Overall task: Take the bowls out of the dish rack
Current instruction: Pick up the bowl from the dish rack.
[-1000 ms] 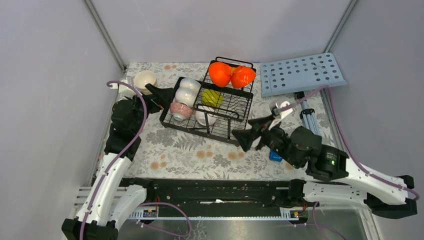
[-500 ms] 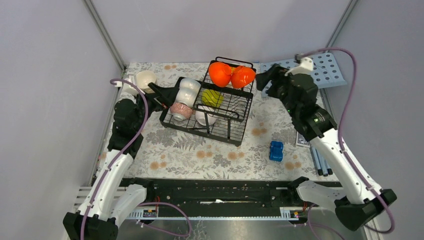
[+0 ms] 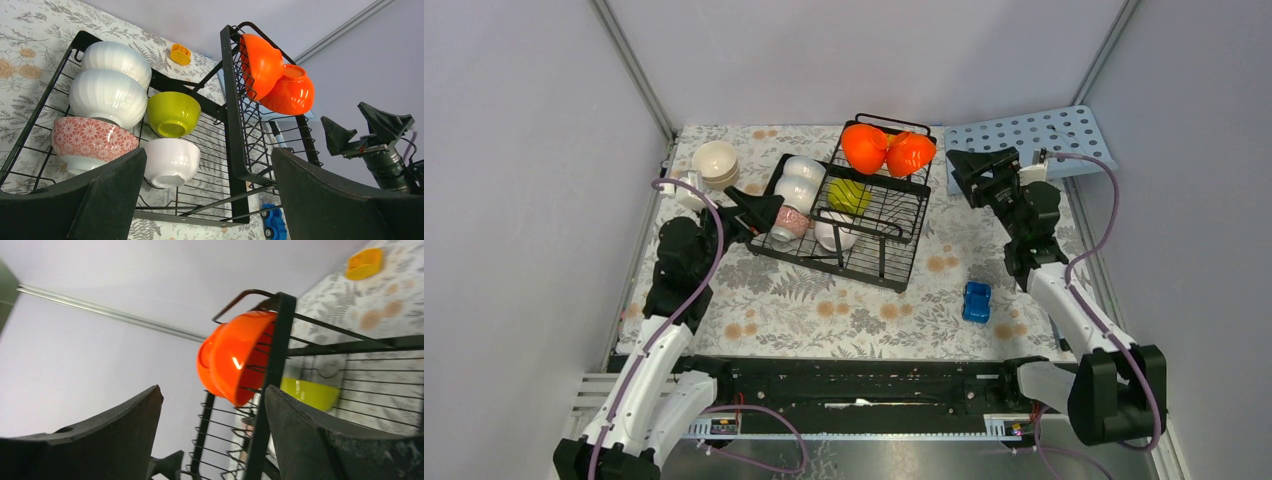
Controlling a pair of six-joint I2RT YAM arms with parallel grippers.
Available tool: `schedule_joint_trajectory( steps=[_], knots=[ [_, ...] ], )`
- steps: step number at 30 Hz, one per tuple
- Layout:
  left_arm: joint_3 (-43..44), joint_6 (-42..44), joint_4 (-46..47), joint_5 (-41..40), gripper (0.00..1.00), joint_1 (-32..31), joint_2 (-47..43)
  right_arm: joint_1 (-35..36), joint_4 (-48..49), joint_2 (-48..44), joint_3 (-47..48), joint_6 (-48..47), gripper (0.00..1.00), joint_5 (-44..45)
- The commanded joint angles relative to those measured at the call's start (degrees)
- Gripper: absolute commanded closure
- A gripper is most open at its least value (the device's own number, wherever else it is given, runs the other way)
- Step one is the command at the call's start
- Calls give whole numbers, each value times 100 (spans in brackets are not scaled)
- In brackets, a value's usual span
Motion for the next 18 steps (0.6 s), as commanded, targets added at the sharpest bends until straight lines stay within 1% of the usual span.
schedule_joint_trajectory(
  steps=[1,4,12,18],
  knots=[
    [83,54,50,-122,1,-7,-207,-34,2164,431,-151,1070,20,-558],
    [36,44,59,-160,1,-7,-266,-30,2318,689,-89,1174,23,-691],
    [103,-30,-25,-7,1,3,15,-30,2338,1096,176,1198,22,-912],
    [188,-53,-112,100,1,19,173,-31,2319,1246,140,1243,22,-945]
  ],
)
